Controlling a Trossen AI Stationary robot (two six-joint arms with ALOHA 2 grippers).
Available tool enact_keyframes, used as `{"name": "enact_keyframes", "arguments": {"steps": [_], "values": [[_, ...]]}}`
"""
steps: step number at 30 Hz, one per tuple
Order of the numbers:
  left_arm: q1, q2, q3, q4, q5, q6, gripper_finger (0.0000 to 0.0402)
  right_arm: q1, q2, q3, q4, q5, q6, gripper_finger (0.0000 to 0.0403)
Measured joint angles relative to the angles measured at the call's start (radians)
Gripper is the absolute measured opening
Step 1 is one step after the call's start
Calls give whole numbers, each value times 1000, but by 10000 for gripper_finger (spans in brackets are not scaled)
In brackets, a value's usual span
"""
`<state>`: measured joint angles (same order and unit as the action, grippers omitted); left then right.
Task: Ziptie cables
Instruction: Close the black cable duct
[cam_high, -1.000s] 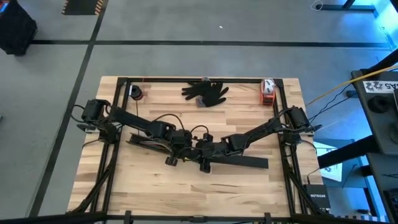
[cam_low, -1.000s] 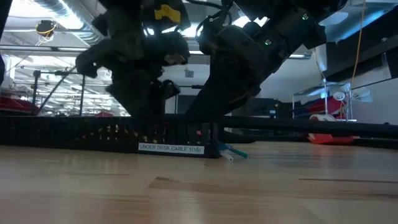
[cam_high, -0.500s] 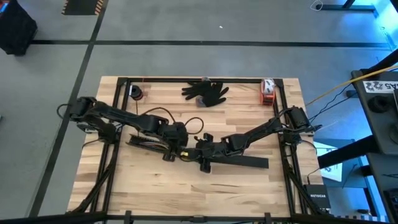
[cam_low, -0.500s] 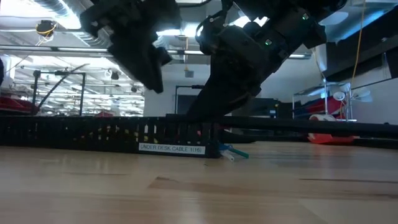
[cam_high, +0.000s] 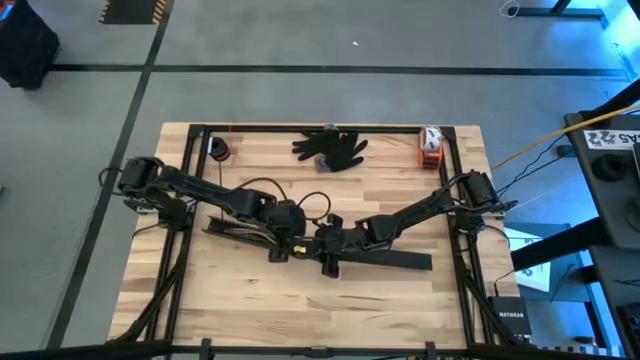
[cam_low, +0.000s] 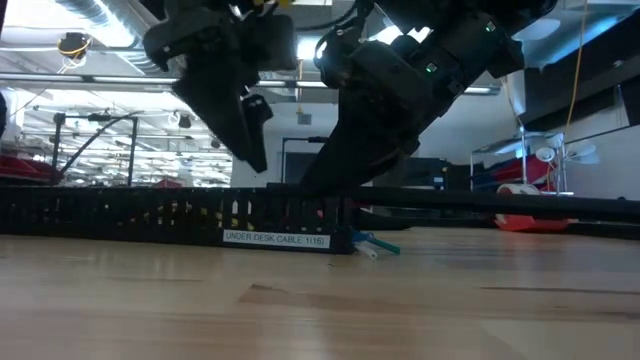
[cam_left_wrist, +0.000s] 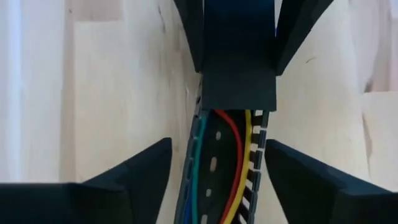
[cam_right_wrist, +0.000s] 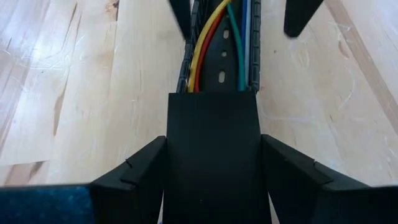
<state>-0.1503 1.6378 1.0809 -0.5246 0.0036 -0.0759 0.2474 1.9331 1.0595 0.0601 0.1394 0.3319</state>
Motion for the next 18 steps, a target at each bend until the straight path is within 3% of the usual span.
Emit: {"name": "enact_keyframes", "arguments": {"steps": [11,18], "values": [[-15,77,-3,1,1,85,279,1,0,0,1,0,0,218],[-49,77,-122,213,-30,92,248,1,0,-1,15,1,-2,218]]}}
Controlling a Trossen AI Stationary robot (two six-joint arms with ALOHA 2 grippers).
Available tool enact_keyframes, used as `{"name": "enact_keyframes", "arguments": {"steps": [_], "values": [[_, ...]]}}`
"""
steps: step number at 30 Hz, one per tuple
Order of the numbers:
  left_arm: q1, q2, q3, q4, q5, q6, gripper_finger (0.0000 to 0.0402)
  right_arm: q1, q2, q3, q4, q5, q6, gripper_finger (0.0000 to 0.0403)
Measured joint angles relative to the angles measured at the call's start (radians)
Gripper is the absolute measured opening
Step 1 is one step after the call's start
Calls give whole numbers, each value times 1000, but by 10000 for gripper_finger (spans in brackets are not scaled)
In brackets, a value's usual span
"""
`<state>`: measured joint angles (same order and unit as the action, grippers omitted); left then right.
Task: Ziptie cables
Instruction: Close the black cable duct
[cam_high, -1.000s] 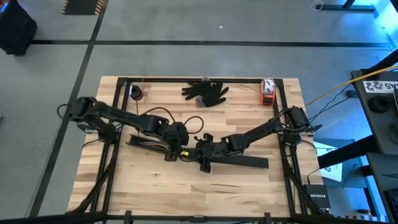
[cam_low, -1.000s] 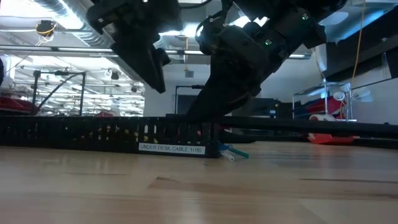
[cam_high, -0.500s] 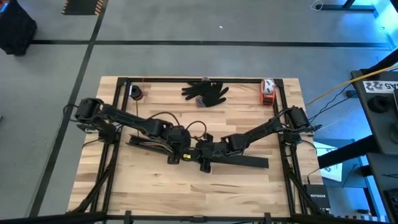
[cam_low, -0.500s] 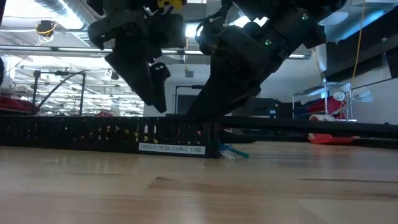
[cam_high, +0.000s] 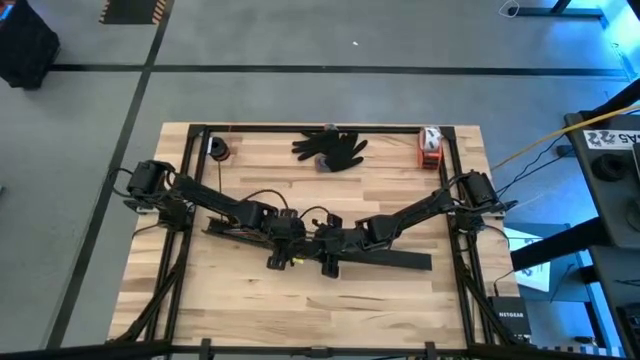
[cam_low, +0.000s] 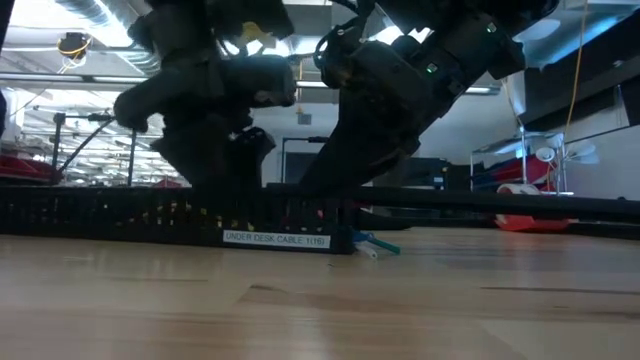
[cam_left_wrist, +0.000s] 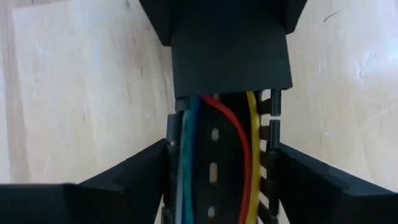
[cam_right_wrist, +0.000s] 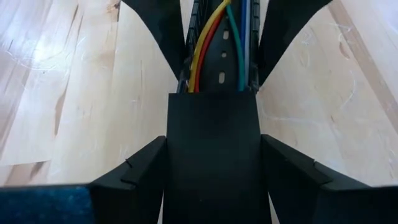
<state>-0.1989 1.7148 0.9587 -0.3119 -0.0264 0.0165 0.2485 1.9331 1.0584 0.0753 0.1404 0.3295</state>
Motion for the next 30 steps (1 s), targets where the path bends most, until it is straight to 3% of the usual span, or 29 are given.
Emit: {"name": "enact_keyframes", "arguments": {"steps": [11,30], "values": [[-17,-9,-104,235,-4,-97,235,1,1,-3,25,-10,9,218],[-47,0,-111,277,-17,-141,235,8,26,4,61,39,-40,218]]}}
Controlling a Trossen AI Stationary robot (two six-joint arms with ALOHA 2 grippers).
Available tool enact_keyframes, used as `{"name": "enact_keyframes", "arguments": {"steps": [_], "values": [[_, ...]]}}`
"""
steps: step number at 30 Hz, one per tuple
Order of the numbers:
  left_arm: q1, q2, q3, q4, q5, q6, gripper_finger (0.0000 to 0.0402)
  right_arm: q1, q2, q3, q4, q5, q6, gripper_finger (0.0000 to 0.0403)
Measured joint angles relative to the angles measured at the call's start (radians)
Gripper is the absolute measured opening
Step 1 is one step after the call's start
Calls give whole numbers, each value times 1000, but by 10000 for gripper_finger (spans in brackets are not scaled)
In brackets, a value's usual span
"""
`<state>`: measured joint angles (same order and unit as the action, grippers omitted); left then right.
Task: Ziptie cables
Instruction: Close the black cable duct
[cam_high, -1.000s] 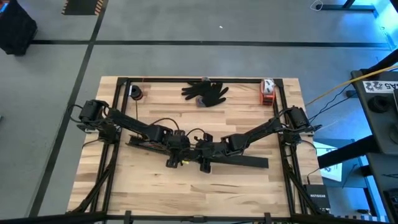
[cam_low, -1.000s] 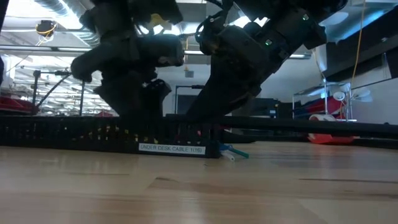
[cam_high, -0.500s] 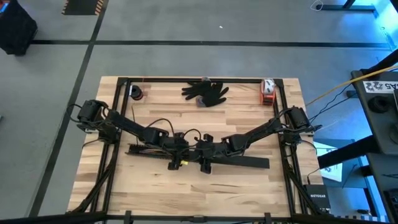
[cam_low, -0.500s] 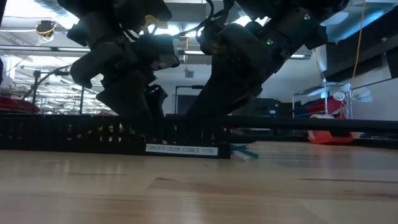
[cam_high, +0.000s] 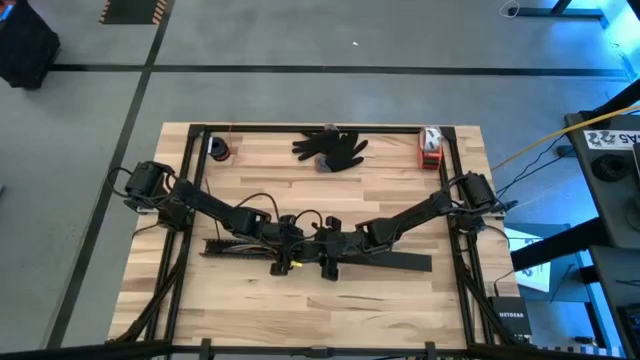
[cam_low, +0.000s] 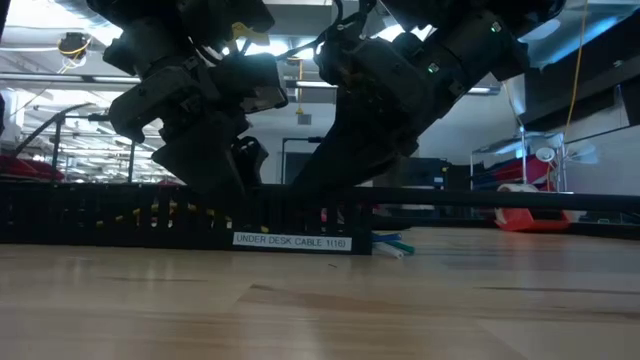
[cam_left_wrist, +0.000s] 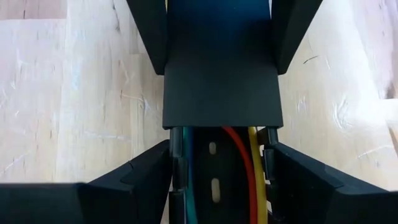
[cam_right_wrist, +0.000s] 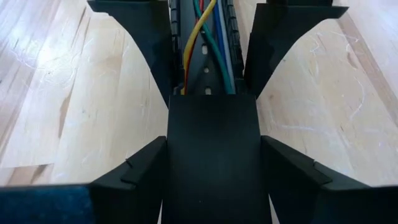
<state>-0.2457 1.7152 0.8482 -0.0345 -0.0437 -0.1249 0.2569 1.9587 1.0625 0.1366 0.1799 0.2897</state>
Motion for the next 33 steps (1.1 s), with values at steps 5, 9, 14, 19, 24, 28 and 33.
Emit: {"name": "enact_keyframes", "arguments": {"steps": [5,9,14,19,24,28,33], "values": [[-3,0,0,1,7,-4,234,-1,1,0,26,-35,-43,218],[-3,-1,0,-2,16,-8,234,-1,15,0,66,-49,-55,218],[-4,-1,0,-5,15,-25,234,-1,24,0,88,-41,-37,218],[-1,-1,1,-8,15,-63,237,-1,22,4,57,-49,-30,218],[15,-1,6,-28,34,-108,266,-2,22,6,55,-56,-33,218],[20,1,14,-29,34,-103,286,-5,25,8,63,-50,-38,218],[13,-36,63,-144,3,-81,287,-5,24,7,60,-49,-35,218]]}}
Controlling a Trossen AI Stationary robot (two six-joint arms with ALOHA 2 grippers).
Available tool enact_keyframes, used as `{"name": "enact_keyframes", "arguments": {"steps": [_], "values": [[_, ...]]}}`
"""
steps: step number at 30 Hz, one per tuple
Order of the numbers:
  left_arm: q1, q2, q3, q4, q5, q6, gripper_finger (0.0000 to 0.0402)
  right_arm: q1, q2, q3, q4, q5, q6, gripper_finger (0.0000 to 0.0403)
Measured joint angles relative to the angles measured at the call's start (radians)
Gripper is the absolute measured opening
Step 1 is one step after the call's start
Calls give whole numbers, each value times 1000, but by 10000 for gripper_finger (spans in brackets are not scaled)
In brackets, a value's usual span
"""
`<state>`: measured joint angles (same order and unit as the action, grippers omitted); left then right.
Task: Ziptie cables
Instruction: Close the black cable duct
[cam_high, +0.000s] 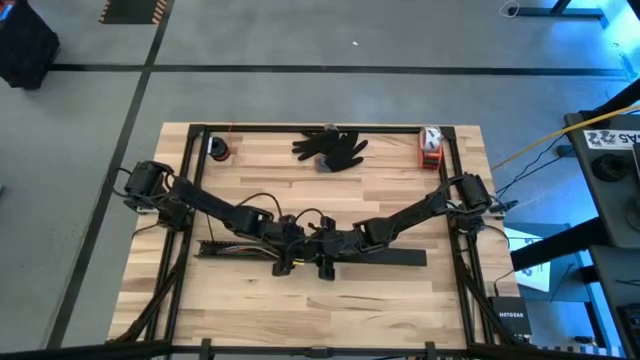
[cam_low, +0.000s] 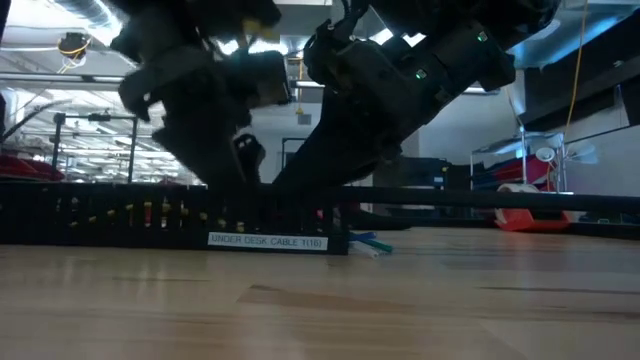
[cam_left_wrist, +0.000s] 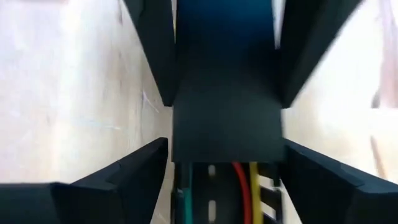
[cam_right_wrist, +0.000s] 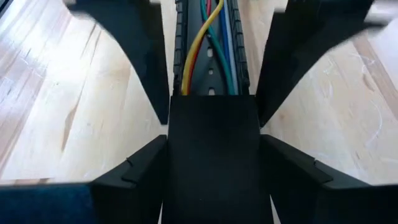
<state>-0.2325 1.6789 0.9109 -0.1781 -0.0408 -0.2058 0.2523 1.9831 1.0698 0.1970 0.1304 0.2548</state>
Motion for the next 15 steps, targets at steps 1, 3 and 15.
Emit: {"name": "enact_keyframes", "arguments": {"steps": [1,3,15], "values": [[-3,-16,7,-16,-19,4,286,0,0,0,-1,0,0,218],[-10,-52,13,-37,-63,9,282,0,0,-1,-1,-1,0,218],[-64,-277,11,-319,-239,-100,280,2,-1,-3,-2,-6,1,218]]}}
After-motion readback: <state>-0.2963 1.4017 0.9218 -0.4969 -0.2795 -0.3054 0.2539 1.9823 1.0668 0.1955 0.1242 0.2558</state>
